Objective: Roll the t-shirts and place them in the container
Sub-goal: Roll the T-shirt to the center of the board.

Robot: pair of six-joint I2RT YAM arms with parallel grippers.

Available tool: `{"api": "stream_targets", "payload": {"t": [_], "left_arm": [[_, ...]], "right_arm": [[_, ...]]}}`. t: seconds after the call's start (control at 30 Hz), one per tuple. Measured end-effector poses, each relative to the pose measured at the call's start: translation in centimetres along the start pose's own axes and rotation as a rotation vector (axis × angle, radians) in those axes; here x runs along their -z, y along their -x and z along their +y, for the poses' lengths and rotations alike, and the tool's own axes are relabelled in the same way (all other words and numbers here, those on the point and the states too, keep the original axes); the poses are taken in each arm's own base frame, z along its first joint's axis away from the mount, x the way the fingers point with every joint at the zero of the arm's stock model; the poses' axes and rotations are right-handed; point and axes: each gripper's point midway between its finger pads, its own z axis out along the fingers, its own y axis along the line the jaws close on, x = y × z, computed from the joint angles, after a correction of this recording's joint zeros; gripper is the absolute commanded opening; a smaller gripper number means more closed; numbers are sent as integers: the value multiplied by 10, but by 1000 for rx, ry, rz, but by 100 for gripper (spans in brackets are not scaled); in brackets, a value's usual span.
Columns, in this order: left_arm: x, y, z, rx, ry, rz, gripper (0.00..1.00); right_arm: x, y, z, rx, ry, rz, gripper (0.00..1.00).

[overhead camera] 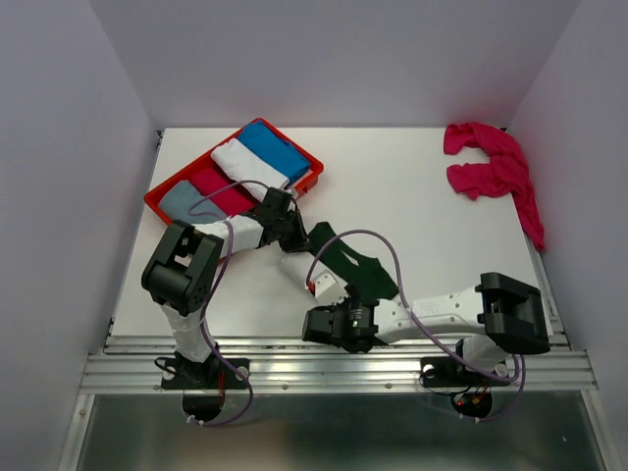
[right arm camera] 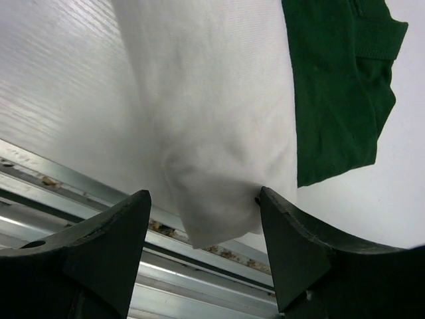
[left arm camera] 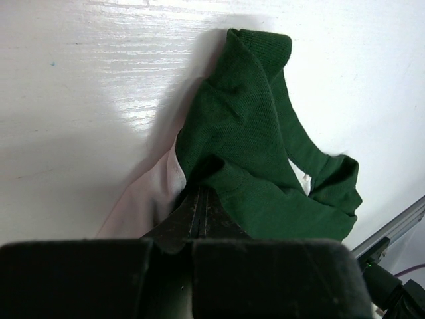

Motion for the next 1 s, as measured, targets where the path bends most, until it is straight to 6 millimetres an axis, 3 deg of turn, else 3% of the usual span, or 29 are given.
{"api": "stream_targets", "payload": {"t": [0.17,0.27,0.37,0.47,0.6,0.63,0.73,0.83,1.0], "left_arm": [[0,0,1,0,3,-1,0],[0,0,1,0,4,-1,0],[0,0,1,1,6,0,0],[0,-1,3,2,12,3,0],[3,-2,4,-2,21,6,28],[6,-2,3,-11,22,4,41],[19,1,-2,-35,23,-12,52],[36,9,-12,-67,25,-39,70],[77,36,-41,-127,3,-139,76]], "right_arm": [[-12,-10,-1,97,-39,28,67],[-17,-12,-2,141,-54,33,57],[-25,-15,-5,185,-92,37,38],[-29,-15,-5,199,-118,30,5],[-29,-14,-4,195,-119,19,1],[-29,-14,-4,188,-116,16,1],[-26,-15,-5,152,-81,-4,1],[-23,-15,-5,68,-2,-16,1],[-16,-5,1,-107,188,-30,1]]}}
